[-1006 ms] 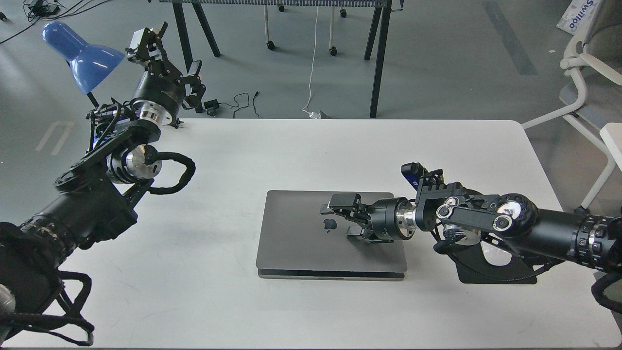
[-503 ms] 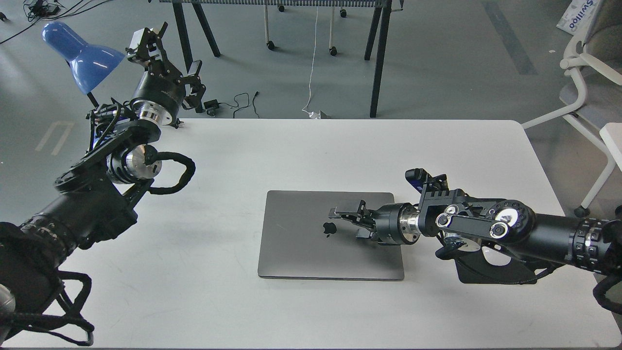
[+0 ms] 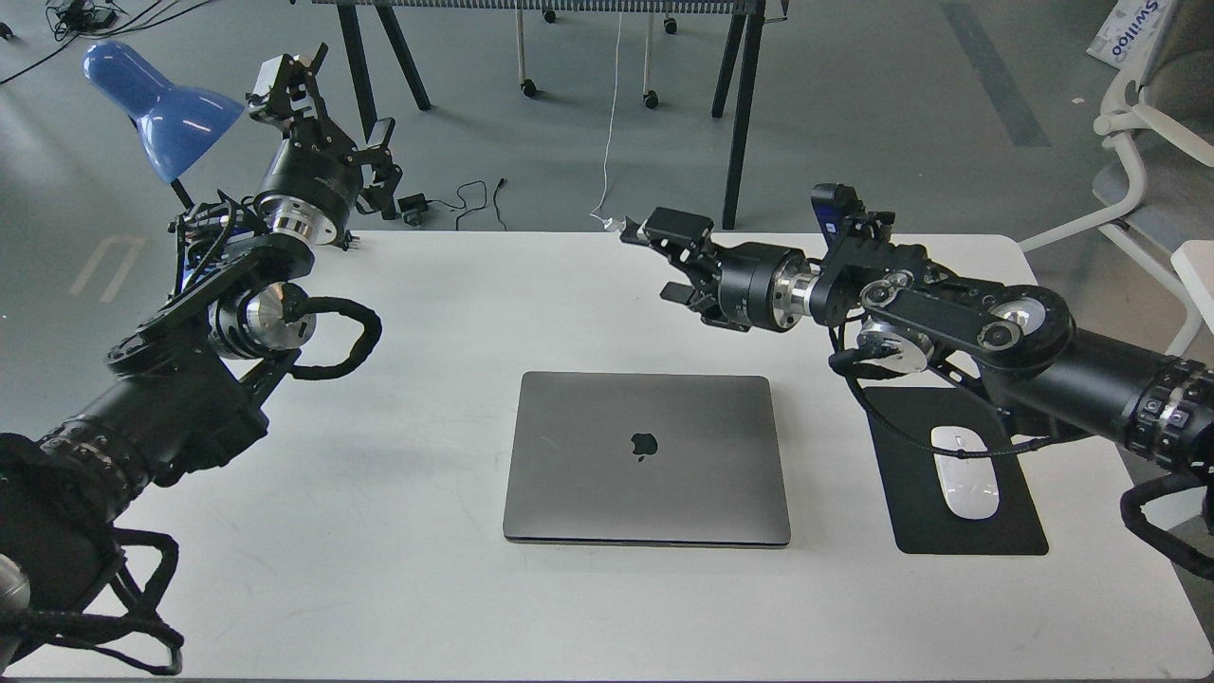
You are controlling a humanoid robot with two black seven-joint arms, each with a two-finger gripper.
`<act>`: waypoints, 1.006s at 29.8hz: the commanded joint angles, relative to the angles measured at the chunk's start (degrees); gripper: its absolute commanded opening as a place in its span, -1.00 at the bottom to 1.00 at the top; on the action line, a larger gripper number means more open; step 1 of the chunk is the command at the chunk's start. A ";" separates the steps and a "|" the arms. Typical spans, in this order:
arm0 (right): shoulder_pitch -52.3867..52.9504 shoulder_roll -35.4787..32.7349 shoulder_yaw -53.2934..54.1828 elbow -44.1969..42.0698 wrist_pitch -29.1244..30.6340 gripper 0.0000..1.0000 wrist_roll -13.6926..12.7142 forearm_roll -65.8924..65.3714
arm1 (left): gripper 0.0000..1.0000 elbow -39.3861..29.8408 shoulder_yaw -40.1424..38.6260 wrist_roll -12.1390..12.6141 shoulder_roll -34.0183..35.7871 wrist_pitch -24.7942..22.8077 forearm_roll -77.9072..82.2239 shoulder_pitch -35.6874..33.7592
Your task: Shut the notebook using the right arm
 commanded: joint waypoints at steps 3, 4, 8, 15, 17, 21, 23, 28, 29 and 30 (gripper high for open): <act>-1.22 0.20 19.56 -8.72 0.30 1.00 -0.01 3.76 | 1.00 0.00 0.08 0.00 -0.09 0.00 0.00 0.00; -1.58 -0.06 21.41 -8.81 0.56 1.00 -0.01 5.25 | 1.00 0.00 0.17 0.00 -0.09 0.00 0.00 0.00; -1.32 -0.59 25.03 -9.95 3.10 1.00 -0.01 10.26 | 1.00 0.00 0.17 0.00 -0.09 0.00 0.00 0.00; -4.04 -3.40 29.17 -9.52 8.04 1.00 0.60 16.60 | 1.00 0.00 0.17 0.00 -0.09 0.00 0.00 -0.08; -6.05 -3.49 31.18 -8.91 8.39 1.00 0.78 16.69 | 1.00 0.00 0.17 0.00 -0.09 0.00 0.00 -0.08; -12.02 -3.49 39.86 -5.14 10.58 1.00 0.95 16.95 | 1.00 0.00 0.17 0.00 -0.09 0.00 0.00 -0.08; -15.45 -3.31 44.35 -2.50 10.41 1.00 0.95 16.95 | 1.00 0.00 0.17 0.00 -0.09 0.00 0.00 -0.08; -20.47 -2.44 48.06 0.94 9.53 1.00 0.95 16.95 | 1.00 -0.09 0.17 0.00 -0.09 0.00 0.00 -0.08; -20.83 -2.09 48.06 0.85 9.36 1.00 0.95 16.95 | 1.00 0.00 0.17 0.00 -0.09 0.00 0.00 -0.08; -20.92 -1.73 48.15 0.85 9.35 1.00 0.95 16.95 | 1.00 -0.09 0.17 0.00 -0.09 -0.09 0.00 -0.08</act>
